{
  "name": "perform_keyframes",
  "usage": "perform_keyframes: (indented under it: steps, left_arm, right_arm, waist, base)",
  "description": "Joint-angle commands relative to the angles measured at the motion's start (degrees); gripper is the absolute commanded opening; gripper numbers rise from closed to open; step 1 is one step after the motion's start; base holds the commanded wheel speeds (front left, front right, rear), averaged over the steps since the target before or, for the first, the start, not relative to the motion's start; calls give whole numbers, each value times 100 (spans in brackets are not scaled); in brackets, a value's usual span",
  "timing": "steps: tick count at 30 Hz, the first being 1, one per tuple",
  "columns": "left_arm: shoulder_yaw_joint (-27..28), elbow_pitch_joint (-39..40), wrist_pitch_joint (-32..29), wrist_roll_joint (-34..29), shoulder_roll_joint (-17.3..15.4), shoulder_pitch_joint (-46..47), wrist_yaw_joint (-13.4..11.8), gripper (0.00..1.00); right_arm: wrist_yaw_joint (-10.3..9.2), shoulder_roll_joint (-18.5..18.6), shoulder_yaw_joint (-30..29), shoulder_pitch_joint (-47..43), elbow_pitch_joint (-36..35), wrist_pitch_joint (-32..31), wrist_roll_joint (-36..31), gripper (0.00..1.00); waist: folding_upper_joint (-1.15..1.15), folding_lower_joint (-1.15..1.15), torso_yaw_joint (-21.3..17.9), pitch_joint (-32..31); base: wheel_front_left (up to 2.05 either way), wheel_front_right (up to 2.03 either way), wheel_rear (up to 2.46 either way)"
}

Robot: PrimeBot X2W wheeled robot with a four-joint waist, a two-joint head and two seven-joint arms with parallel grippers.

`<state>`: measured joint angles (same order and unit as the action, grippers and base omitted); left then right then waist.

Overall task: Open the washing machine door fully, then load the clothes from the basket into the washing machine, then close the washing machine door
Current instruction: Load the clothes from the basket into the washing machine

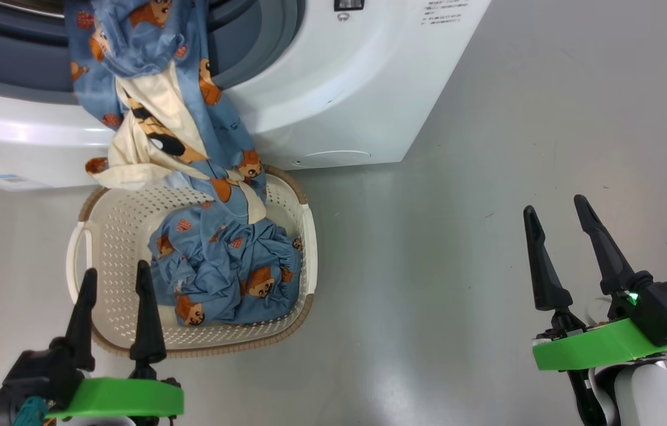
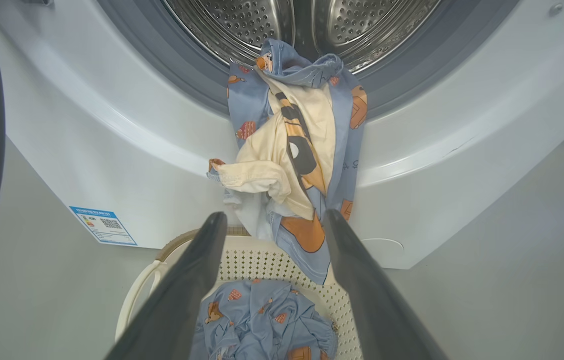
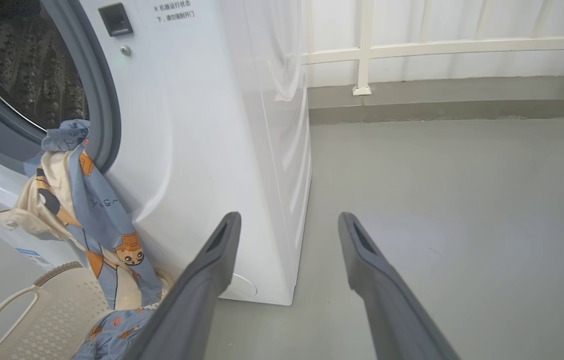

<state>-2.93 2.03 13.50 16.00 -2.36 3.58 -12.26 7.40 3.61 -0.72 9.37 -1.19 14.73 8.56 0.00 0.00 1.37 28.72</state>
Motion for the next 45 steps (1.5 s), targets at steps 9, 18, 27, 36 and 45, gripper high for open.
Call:
perform_keyframes:
  steps: [9, 18, 27, 36, 45]
  left_arm:
    - [95, 584, -193, 105, -80, -279, -188, 100]
    - [163, 551, -226, 209, -118, -263, -218, 100]
    - [40, -99, -193, 684, -92, 308, 59, 100]
    - [-74, -2126, -31, 1550, -65, 1652, 856, 100]
    - [-184, -3791, 105, 2061, -56, 2843, 1695, 100]
  right_arm:
    - [9, -24, 103, -134, -129, 27, -50, 100]
    - [9, -44, 90, -151, -135, 27, -27, 100]
    - [9, -55, 109, -100, -142, 27, -35, 100]
    - [9, -53, 213, -38, -146, 27, -62, 100]
    - [9, -44, 216, -53, -152, 27, -80, 100]
  waist:
    - [0, 0, -24, -14]
    - [0, 0, -96, -18]
    - [0, 0, -137, 64]
    - [0, 0, -297, 235]
    - [0, 0, -496, 365]
  base:
    - [0, 0, 0]
    - [0, 0, 0]
    - [0, 0, 0]
    - [0, 0, 0]
    - [0, 0, 0]
